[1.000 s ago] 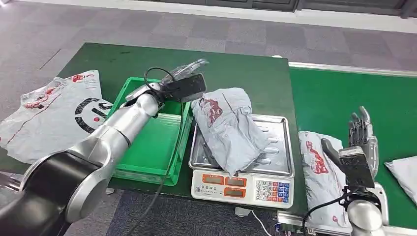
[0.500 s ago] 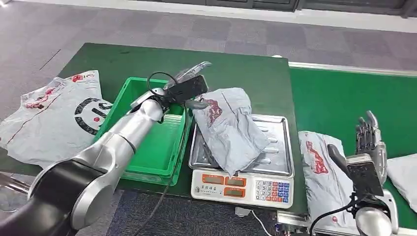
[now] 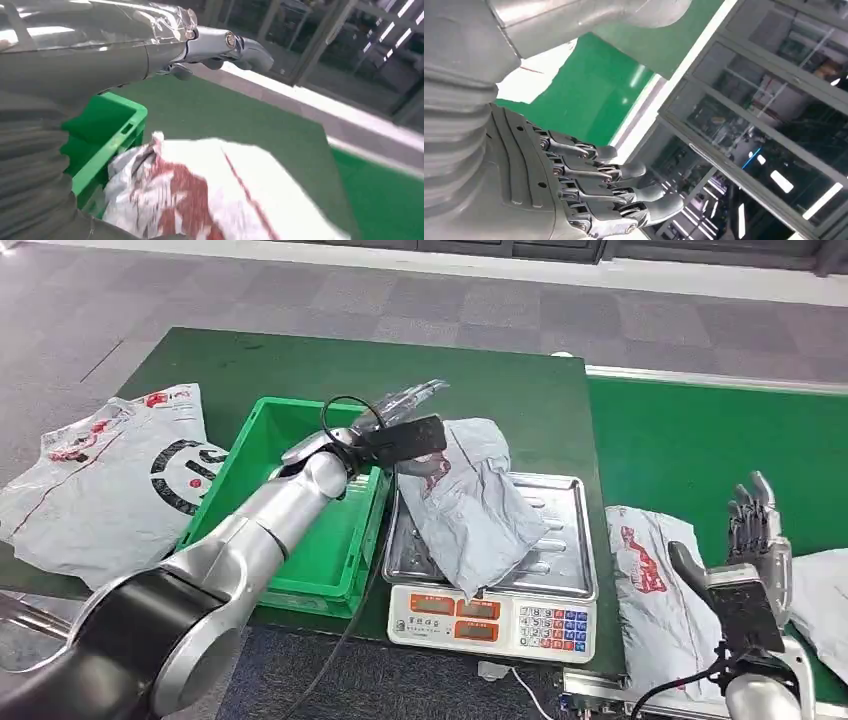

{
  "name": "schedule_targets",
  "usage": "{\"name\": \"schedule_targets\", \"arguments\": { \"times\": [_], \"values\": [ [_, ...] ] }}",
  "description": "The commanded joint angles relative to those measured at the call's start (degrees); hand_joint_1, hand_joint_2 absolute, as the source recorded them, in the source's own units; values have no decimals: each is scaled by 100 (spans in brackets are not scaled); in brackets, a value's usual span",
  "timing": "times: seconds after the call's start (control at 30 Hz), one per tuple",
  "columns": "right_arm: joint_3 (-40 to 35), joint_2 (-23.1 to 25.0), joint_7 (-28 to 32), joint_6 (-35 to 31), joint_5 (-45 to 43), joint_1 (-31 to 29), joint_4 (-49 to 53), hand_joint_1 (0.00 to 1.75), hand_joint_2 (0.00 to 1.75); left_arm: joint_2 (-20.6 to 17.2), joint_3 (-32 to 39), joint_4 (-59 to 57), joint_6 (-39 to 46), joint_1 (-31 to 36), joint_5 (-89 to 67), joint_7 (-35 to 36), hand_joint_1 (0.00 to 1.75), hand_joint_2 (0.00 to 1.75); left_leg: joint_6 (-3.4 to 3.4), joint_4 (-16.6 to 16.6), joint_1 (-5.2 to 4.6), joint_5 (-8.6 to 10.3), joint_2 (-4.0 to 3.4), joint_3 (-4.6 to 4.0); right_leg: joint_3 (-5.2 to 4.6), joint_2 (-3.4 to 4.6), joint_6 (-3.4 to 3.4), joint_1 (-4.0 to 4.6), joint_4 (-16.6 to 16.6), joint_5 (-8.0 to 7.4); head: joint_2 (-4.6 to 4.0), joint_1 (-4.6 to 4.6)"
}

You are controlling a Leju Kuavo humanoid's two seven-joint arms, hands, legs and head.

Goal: Moved the parcel from conveyor to table for the left to box.

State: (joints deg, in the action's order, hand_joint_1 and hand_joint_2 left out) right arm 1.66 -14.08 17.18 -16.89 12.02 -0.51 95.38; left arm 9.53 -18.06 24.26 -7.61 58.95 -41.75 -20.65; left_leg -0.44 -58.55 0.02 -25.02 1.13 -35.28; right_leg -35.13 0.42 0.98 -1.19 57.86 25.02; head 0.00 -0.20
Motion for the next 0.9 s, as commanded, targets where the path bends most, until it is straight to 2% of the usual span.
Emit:
{"name": "schedule_targets", "arguments": {
  "times": [0.03, 0.13, 0.67, 0.8, 0.9],
  "values": [
    [237, 204, 1, 138, -16, -269, -296, 0, 175, -38, -2158, -506, -353, -40, -875, -267, 0, 175, -1, 7, 3, -3, -7, 15, 16, -2, -6, 5, -11, 1, 0, 0],
    [295, 188, 22, 128, -39, -217, -286, 0, 175, 79, -2643, -575, -320, -66, -1196, -221, 0, 175, -1, 6, 4, -3, -5, 13, 17, -3, -5, 6, -11, 0, 0, 0],
    [330, 204, 40, 119, -32, -115, -192, 0, 175, 104, -2752, -571, -277, -50, -1253, -181, 0, 175, -2, 9, 6, -3, -11, 15, 18, 0, -8, 9, -15, -2, 0, 0],
    [462, 427, 47, 78, 57, 160, 50, 0, 175, 351, -3004, -624, 59, -170, -1415, 5, 0, 175, -1, 9, 4, -2, 7, 14, 22, -16, -6, 6, -13, 4, 0, 0],
    [486, 510, 40, 41, 153, 159, 27, 0, 175, 448, -3258, -749, -150, -177, -1542, 90, 0, 175, -1, 8, 4, -3, 9, 15, 22, -16, -5, 6, -12, 5, 0, 0]
  ]
}}
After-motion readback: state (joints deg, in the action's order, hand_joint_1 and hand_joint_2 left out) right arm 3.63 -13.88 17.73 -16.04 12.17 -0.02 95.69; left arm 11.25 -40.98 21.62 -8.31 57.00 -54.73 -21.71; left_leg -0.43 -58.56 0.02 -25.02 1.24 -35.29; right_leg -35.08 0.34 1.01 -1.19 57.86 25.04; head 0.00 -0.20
